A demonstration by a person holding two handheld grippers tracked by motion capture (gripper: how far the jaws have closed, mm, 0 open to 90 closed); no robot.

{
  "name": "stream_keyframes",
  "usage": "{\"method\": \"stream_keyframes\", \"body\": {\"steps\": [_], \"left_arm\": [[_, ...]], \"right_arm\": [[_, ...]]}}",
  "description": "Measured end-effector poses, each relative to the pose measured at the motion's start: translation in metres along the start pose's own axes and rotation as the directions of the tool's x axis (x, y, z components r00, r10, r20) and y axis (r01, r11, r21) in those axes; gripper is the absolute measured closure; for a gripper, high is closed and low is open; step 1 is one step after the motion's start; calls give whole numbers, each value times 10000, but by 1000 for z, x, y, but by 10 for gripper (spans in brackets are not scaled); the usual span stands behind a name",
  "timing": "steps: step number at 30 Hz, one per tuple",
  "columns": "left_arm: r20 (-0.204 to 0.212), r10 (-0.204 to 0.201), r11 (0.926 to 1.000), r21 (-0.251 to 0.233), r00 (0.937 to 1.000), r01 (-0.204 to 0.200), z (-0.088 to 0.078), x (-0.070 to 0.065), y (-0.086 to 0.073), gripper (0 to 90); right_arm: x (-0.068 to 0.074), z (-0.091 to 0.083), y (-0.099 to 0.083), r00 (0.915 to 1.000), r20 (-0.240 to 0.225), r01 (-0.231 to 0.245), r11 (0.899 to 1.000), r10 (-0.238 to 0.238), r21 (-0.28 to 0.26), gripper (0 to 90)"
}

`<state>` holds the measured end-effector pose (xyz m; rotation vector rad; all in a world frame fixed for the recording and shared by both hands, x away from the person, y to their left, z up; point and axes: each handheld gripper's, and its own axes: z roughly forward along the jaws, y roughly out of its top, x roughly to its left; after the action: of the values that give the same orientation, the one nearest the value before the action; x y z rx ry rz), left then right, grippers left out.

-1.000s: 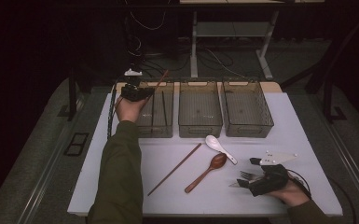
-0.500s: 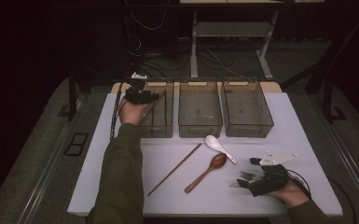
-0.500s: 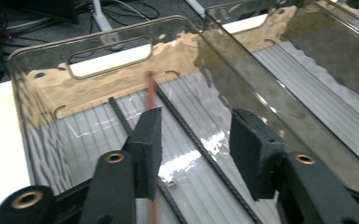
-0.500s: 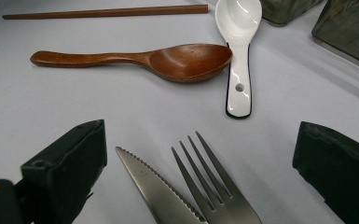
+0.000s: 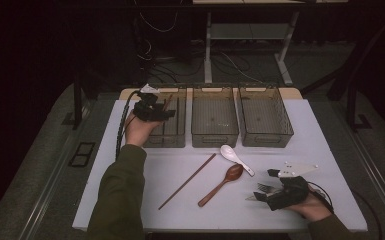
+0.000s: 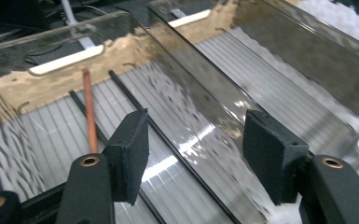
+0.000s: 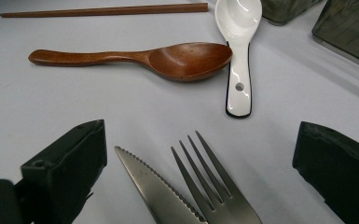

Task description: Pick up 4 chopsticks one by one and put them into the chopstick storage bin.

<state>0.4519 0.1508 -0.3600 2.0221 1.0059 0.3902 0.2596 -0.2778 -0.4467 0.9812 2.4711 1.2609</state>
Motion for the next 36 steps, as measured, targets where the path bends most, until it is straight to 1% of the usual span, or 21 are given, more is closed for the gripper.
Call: {"method": "stream_keyframes", "body": {"steps": [1,5,7,8,9,10,13,16,17,19,20,22,24,25,27,28,31,34,36], "left_arm": [[100,-64,10000,10,9999,64,-2,-4,-2,377],[390,171,9999,-2,9991,-171,-8,-14,-11,356],[611,181,9998,-10,9980,-181,-12,-19,-16,346],[653,184,9998,36,9977,-187,-13,-22,-18,339],[673,247,9997,17,9974,-249,-15,-25,-21,334],[687,223,9997,21,9974,-225,-17,-28,-23,331],[797,396,9991,95,9960,-405,-21,-37,-31,303],[840,559,9984,57,9949,-565,-27,-46,-36,278],[860,529,9986,-52,9949,-527,-28,-49,-39,273],[881,571,9984,-89,9945,-566,-32,-56,-43,262],[917,698,9976,-36,9933,-697,-34,-59,-45,259],[937,769,9970,-27,9926,-770,-36,-65,-50,248],[963,803,9968,-65,9921,-800,-38,-71,-56,245],[975,756,9971,-165,9924,-743,-39,-74,-59,245],[915,890,9960,-138,9918,-881,-40,-78,-64,242],[916,840,9964,-176,9922,-827,-41,-80,-67,242],[1025,791,9968,-220,9916,-772,-41,-86,-75,241],[1092,823,9965,-260,9906,-799,-41,-93,-81,242],[1139,911,9958,-208,9893,-893,-42,-98,-85,242]], "right_arm": [[0,0,0,10000,-6,7,10000,-7,4,29],[0,0,0,10000,1,-9,10000,9,-1,29],[0,0,0,10000,9,-13,10000,13,3,29],[0,0,0,10000,6,-13,10000,13,5,29],[0,0,0,10000,6,-10,10000,10,4,29],[0,0,0,10000,5,-11,10000,11,4,29],[0,0,0,10000,2,-20,10000,20,0,29],[0,0,0,10000,2,-12,10000,12,1,29],[0,-1,0,10000,4,-20,10000,20,1,29],[0,-1,0,10000,11,-27,10000,27,-2,29],[0,-1,0,10000,7,-36,10000,37,-18,29],[0,-1,0,10000,8,-23,10000,23,-2,29],[1,-1,0,10000,-6,-47,10000,47,25,29],[1,-1,0,10000,-12,-48,10000,48,18,29],[1,-1,0,10000,12,-15,10000,15,-12,29],[1,-1,0,10000,7,-32,10000,32,-15,29],[1,-1,0,10000,8,-27,10000,27,-1,29],[1,-1,0,10000,19,-68,10000,68,-19,29],[0,-1,0,10000,19,-80,10000,80,-32,29]]}}
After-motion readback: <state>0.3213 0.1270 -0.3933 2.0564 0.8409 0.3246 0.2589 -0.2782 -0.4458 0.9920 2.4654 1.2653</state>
